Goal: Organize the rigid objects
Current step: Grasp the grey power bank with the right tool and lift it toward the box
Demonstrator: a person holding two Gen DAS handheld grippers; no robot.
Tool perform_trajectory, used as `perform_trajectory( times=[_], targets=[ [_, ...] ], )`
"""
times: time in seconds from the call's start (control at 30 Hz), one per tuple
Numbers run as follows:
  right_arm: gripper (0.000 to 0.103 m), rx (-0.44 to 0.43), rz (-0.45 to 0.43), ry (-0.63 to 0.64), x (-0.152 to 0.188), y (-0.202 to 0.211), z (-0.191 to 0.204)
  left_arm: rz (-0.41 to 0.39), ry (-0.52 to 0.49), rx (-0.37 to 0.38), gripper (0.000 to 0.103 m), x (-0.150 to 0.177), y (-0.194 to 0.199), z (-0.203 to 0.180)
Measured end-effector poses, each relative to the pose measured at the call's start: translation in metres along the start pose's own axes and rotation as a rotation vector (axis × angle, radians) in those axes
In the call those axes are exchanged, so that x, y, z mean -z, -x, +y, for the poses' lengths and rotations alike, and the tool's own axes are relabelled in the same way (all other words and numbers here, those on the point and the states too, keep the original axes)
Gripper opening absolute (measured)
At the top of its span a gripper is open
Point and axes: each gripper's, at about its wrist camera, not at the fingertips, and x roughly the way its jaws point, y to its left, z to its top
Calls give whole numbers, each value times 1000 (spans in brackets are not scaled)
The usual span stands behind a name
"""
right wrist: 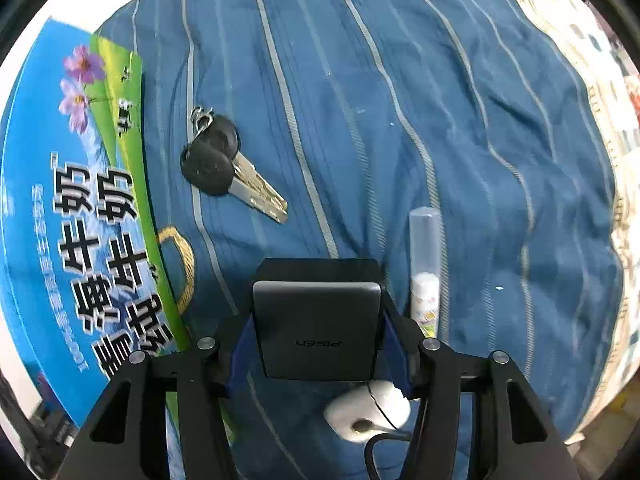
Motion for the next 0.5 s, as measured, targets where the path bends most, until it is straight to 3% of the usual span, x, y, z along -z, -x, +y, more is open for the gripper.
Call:
perform_trajectory(
  times=[0.1,0.43,0.5],
  targets=[
    [58,15,64,10,-3,-17,-1,3,3,1,38,-1,-2,2],
    [58,-13,36,-15,10,1,-21,1,-5,0,38,-2,-3,0],
    [58,-7,33,-11,-1,-9,-20,-1,-12,-2,38,-2,-3,-1]
  ],
)
